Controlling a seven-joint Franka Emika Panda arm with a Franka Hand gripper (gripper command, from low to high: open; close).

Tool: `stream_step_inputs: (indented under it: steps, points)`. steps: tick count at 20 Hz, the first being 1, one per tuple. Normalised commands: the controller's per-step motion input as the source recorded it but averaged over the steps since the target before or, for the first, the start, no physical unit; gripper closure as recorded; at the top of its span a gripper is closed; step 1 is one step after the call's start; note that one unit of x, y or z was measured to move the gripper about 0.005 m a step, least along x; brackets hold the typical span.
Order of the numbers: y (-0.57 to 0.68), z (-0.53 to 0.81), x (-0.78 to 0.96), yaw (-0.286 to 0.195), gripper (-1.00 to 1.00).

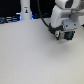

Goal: Open the kcup holder, insert the kcup into the holder, and close the kcup holder

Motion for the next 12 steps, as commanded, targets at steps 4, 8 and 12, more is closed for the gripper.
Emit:
stream_step_inputs:
  steps: [4,8,12]
  points:
    - [0.5,-0.01,-0.89,0.036,-1.0]
    - [0.43,-0.02,-0.95,0.041,-1.0]
    - [0.45,-0.01,-0.9,0.046,-1.0]
